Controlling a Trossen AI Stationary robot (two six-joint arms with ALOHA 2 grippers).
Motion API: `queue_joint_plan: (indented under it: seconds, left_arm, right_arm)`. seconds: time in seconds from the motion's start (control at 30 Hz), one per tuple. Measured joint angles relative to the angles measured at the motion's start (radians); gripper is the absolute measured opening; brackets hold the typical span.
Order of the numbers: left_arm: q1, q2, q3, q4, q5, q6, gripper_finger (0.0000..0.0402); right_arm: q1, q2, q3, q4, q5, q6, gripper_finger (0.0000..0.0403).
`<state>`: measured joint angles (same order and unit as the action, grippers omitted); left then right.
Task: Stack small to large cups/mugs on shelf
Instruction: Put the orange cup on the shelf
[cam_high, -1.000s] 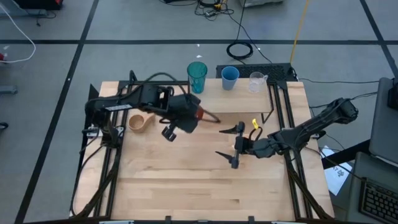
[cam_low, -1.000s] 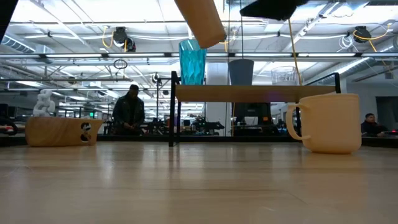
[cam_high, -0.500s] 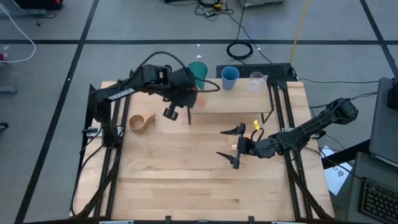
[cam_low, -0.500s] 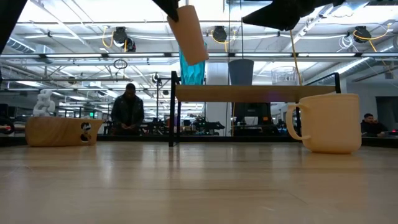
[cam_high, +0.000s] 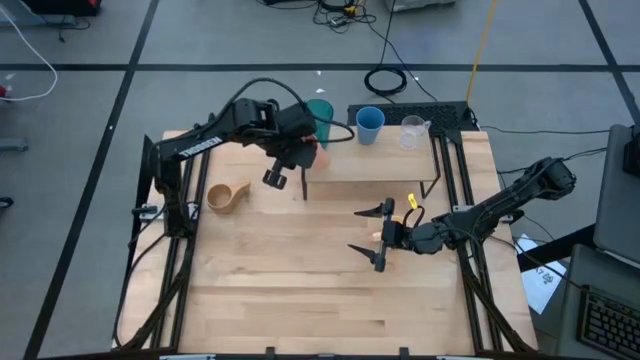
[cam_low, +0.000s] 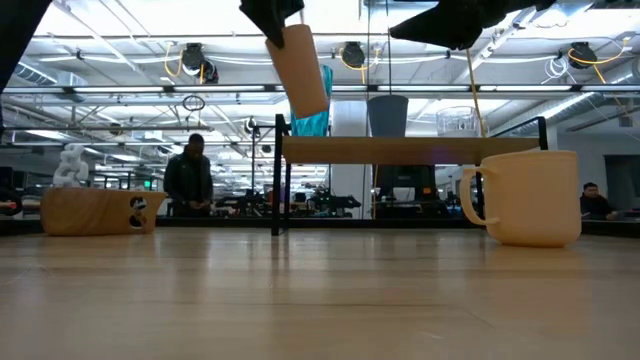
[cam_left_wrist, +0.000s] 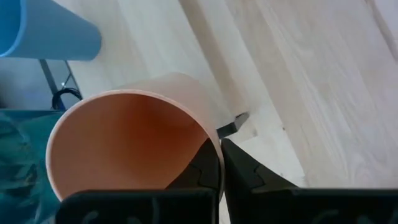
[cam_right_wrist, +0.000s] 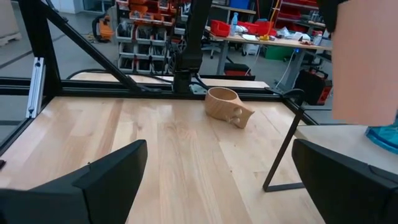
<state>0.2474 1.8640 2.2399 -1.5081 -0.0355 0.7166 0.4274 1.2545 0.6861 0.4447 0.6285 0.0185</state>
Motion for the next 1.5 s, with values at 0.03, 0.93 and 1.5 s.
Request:
queue_joint_plan:
  seconds: [0.03,0.93,1.5]
  left_arm:
    - [-0.001,0.011,0.0,0.003,-0.009,0.003,0.0003]
    - [-0.002,0.091,0.0,0.014,-0.07,0.041,0.0028]
    - [-0.002,0.091,0.0,0.046,-0.072,0.022,0.0084]
  right_arm:
    - [0.0,0.0,0.0,0.0,0.0,0.0,0.0391]
    - [0.026,0.0,0.0,0.0,-0.001,-0.011,0.0391]
    - [0.026,0.0,0.0,0.0,-0.001,-0.011,0.0391]
